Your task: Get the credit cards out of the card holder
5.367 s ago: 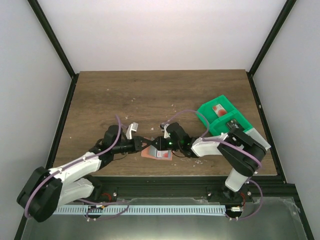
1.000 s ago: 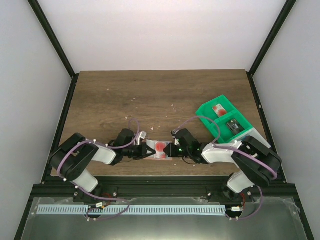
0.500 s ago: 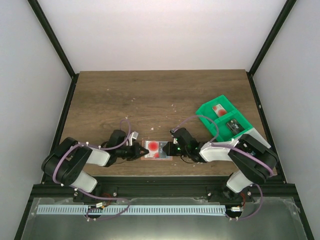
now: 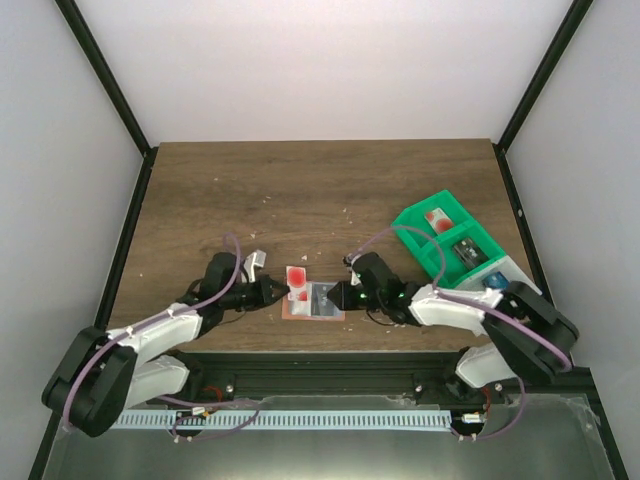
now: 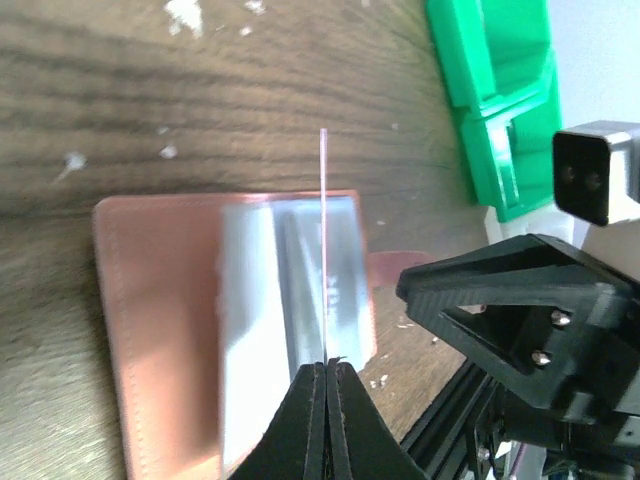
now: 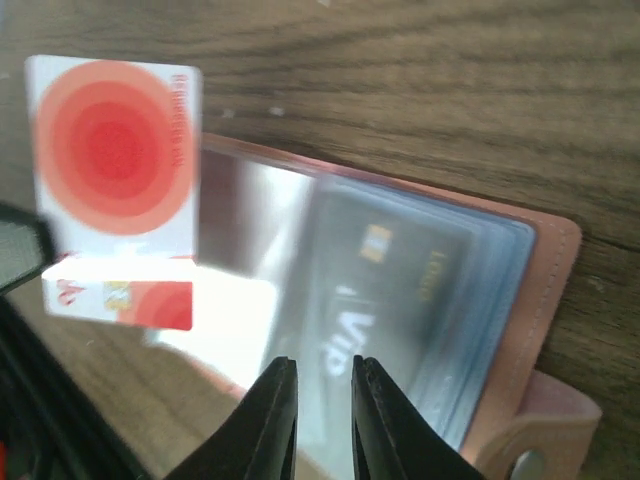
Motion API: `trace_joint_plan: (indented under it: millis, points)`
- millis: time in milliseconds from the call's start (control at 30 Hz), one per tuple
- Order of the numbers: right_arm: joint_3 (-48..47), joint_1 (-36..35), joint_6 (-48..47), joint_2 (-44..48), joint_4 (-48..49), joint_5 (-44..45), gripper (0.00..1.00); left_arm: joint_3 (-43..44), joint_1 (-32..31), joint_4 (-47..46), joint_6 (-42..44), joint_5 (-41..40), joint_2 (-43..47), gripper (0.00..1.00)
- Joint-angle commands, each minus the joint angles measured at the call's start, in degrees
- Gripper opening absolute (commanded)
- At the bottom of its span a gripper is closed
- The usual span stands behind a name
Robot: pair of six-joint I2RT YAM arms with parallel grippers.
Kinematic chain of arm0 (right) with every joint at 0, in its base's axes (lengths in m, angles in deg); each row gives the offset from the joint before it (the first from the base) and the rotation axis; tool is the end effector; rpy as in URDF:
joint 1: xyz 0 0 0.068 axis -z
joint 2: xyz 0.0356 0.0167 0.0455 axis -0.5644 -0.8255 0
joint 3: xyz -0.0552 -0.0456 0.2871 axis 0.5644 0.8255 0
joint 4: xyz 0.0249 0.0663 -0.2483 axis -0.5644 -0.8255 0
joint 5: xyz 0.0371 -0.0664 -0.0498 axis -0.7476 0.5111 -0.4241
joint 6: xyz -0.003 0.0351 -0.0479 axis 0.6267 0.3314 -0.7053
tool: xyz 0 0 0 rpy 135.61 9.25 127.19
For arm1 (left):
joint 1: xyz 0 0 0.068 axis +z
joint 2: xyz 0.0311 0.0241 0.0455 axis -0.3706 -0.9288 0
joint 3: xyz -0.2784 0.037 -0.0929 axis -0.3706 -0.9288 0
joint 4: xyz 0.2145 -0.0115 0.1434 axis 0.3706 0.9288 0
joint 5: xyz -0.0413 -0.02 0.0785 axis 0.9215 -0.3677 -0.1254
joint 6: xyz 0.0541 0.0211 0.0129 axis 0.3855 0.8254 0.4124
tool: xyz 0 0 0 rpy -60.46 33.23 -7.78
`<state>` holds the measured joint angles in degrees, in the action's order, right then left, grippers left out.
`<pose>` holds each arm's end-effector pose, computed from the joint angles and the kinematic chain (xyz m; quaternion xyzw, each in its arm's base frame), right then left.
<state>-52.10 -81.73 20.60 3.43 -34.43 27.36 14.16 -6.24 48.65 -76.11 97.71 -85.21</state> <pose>0.1714 0.1989 0.1638 -0.0642 0.9138 0.3440 0.2061 0.1613 -0.1121 0.1647 -0.0197 0.8680 -0.4587 0.1891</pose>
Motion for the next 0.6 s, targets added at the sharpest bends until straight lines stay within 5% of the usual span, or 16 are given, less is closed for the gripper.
trace_joint_plan:
  millis: [0, 367, 567]
  points:
    - [-6.3, 0.7, -8.1, 9.4, -9.0, -1.3, 0.19, 4.7, 0.2, 9.7, 6.6, 2.0, 4.1, 0.00]
    - [-24.6, 1.0, -24.6, 20.0, -38.9, -11.7, 0.39, 8.2, 0.2, 12.7, 10.1, 20.2, 11.6, 0.00]
    - [-31.2, 1.0, -26.8, 20.9, -45.0, -13.3, 0.47, 11.8, 0.1, 16.4, 13.2, 27.5, 11.3, 0.00]
